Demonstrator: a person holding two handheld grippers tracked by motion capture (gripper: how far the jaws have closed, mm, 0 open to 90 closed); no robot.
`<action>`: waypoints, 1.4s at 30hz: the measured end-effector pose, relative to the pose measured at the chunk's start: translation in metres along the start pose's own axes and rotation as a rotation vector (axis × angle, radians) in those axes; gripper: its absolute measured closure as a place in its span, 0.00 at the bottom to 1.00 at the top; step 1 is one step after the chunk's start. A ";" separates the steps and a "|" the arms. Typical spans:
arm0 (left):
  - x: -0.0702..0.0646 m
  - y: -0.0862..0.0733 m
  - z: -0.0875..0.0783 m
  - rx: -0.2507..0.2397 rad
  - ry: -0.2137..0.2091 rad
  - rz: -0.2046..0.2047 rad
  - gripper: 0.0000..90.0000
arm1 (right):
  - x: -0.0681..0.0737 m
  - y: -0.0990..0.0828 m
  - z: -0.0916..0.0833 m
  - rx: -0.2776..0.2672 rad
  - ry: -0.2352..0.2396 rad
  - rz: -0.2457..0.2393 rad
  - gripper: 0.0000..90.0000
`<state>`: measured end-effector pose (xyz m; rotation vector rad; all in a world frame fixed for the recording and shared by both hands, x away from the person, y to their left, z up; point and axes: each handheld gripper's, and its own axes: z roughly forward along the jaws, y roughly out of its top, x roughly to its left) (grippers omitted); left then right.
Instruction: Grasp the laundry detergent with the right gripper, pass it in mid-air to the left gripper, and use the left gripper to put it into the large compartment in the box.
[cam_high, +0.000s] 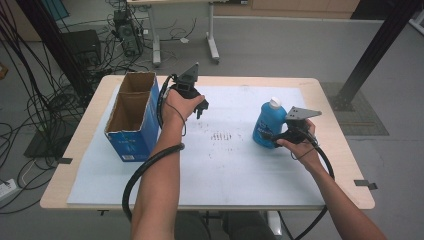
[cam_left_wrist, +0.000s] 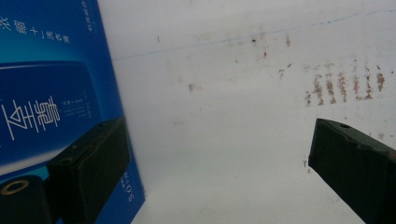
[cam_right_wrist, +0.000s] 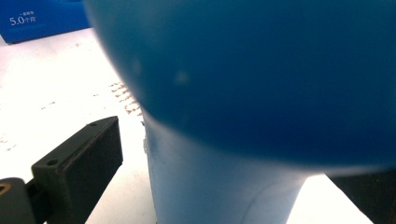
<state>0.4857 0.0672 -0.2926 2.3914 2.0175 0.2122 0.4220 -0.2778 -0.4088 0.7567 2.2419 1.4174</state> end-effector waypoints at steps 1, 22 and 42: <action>0.000 0.000 0.000 -0.002 -0.002 -0.003 0.07 | 0.000 0.000 0.000 0.000 0.000 0.001 0.02; 0.000 0.000 -0.002 -0.005 0.000 -0.001 0.07 | 0.000 0.000 0.000 -0.005 0.005 -0.003 0.02; -0.002 0.000 -0.002 -0.005 -0.001 0.002 0.07 | 0.000 0.000 0.000 -0.002 0.006 -0.008 0.02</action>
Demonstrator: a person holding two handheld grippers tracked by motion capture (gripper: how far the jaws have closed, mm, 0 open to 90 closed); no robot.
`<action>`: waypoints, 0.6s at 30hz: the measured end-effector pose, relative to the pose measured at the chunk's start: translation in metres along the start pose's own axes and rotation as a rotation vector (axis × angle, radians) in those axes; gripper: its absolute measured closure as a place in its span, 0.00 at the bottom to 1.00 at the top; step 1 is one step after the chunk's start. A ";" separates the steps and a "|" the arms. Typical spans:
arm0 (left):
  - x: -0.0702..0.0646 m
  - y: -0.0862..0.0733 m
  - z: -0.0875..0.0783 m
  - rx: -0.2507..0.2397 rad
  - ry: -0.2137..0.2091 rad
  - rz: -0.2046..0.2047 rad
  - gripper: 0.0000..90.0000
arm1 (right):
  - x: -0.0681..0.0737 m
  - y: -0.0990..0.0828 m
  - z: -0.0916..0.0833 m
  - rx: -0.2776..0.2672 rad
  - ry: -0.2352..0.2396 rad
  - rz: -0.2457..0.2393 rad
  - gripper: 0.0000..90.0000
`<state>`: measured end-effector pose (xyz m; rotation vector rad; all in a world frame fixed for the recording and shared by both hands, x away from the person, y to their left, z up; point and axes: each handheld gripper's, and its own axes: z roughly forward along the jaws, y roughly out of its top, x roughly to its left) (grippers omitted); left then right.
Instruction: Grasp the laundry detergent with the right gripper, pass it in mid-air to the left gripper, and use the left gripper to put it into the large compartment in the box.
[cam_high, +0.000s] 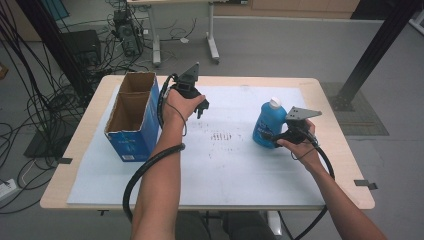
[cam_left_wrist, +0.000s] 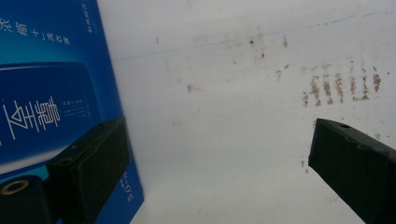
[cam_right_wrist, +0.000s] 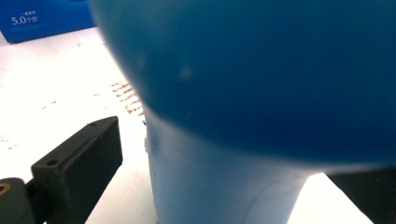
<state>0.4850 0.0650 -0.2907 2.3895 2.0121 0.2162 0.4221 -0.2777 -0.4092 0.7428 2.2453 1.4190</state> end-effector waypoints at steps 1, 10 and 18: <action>0.000 0.000 0.000 0.000 0.000 0.000 0.07 | 0.000 0.000 0.000 0.000 0.000 0.000 0.02; -0.001 0.000 0.001 0.003 0.001 0.003 0.07 | 0.000 0.000 0.000 -0.002 0.000 -0.006 0.02; 0.000 0.000 0.001 0.000 0.002 0.000 0.07 | 0.000 0.000 0.001 0.003 -0.002 -0.006 0.02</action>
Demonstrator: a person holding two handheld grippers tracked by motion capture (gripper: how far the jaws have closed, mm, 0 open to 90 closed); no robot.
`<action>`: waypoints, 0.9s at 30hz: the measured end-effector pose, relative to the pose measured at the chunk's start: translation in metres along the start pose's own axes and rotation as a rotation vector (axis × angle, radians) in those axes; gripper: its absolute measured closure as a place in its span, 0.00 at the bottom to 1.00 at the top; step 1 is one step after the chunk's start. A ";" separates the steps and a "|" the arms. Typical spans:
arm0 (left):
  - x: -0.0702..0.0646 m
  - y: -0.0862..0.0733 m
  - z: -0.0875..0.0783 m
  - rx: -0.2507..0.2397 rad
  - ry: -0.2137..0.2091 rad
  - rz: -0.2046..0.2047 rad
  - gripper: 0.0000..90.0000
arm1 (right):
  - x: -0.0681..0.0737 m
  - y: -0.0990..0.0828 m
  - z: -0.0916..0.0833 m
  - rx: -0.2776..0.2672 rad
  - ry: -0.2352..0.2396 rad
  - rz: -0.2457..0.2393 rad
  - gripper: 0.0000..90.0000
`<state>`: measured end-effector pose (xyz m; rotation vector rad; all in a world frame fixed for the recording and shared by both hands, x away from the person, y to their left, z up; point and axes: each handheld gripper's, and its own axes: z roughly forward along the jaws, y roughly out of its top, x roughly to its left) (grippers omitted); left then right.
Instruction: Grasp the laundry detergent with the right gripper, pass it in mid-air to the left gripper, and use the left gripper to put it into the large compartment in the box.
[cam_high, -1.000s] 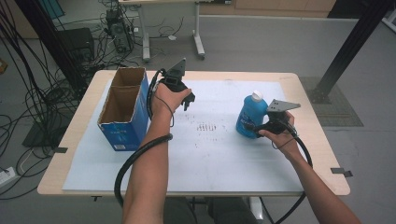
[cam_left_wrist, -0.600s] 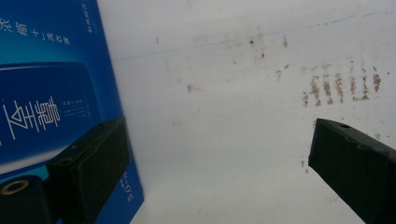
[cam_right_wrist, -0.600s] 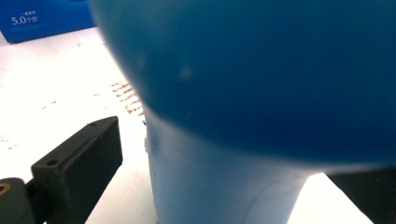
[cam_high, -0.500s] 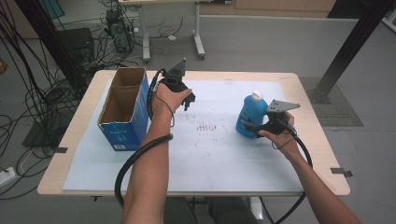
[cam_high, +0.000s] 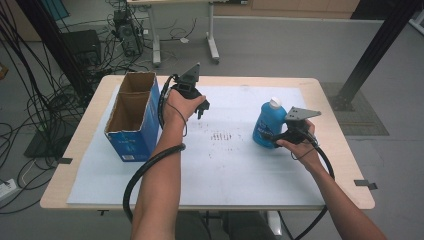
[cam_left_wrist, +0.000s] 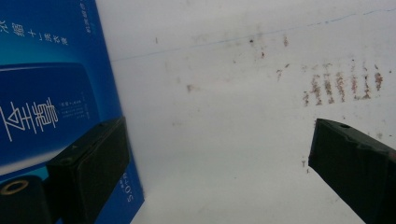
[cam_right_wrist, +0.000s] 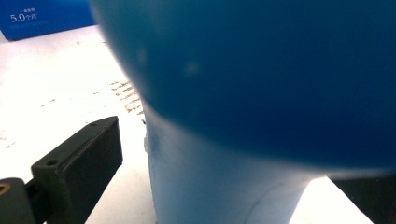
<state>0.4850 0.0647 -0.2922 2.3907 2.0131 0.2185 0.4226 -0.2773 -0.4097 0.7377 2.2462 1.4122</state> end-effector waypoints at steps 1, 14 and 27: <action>0.000 0.000 0.000 0.002 -0.003 0.000 0.07 | 0.000 0.000 0.000 0.000 0.000 0.000 0.02; -0.001 -0.001 0.002 0.007 -0.005 0.006 0.06 | -0.002 -0.002 0.002 0.007 0.008 0.004 0.13; -0.001 -0.001 0.002 0.010 -0.004 0.011 0.06 | -0.003 -0.003 0.006 -0.003 0.029 -0.013 0.37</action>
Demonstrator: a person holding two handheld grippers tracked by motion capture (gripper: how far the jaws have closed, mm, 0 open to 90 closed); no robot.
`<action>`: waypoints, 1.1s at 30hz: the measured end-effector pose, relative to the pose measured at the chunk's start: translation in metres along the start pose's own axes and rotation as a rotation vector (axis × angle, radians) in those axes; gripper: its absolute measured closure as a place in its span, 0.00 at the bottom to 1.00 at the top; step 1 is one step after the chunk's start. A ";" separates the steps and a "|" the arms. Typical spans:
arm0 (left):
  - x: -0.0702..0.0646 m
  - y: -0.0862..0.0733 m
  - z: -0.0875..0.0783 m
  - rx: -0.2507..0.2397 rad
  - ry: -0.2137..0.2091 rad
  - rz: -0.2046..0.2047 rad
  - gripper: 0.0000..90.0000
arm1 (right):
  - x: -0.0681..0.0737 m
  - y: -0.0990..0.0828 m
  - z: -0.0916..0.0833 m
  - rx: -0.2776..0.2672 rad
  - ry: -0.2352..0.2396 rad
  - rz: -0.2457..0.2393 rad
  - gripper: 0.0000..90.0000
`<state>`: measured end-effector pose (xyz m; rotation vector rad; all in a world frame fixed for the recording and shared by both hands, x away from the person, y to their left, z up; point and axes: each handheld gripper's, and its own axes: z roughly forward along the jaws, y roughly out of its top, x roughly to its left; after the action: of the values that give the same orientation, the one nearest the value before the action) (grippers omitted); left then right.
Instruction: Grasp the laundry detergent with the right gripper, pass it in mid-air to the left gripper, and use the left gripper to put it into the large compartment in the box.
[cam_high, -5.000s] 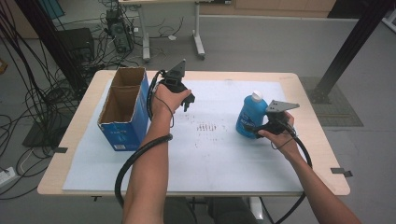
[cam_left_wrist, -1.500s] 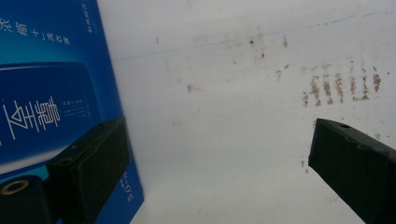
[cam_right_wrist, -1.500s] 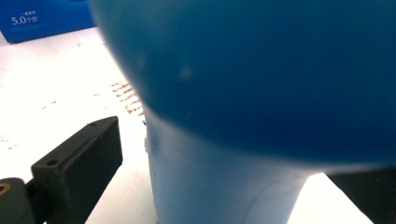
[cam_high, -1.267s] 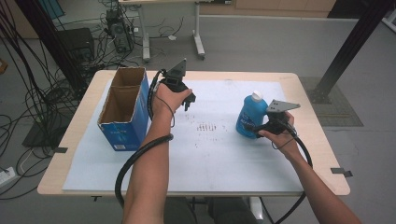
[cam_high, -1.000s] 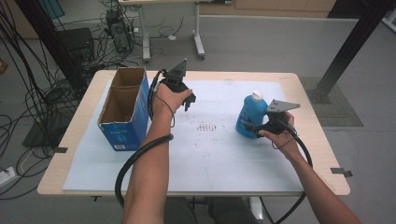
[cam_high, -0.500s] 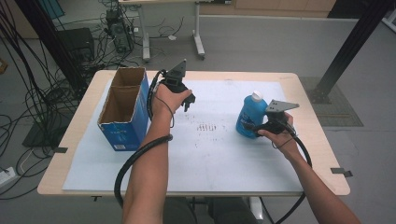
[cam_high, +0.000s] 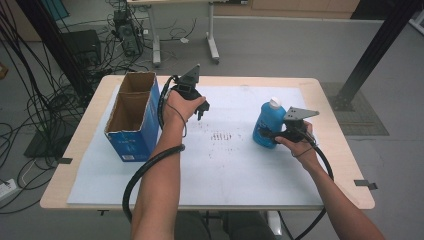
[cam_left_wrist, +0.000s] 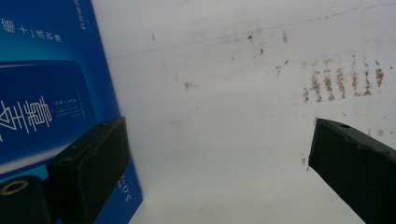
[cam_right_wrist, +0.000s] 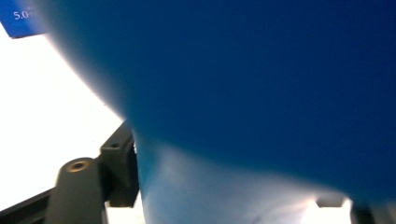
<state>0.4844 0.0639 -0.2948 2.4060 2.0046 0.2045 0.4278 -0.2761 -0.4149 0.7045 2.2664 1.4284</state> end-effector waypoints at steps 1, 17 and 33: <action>0.000 0.000 0.000 0.001 0.000 0.000 0.07 | 0.001 0.000 0.000 -0.003 0.004 -0.006 0.40; 0.000 -0.001 -0.003 -0.005 0.002 -0.002 0.06 | 0.001 -0.003 0.000 -0.019 0.022 0.012 0.46; 0.002 -0.002 -0.007 -0.012 0.007 -0.006 0.06 | 0.001 -0.004 0.000 -0.026 0.024 0.011 0.47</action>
<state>0.4822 0.0660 -0.2883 2.3950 2.0071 0.2240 0.4265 -0.2769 -0.4182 0.6958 2.2613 1.4763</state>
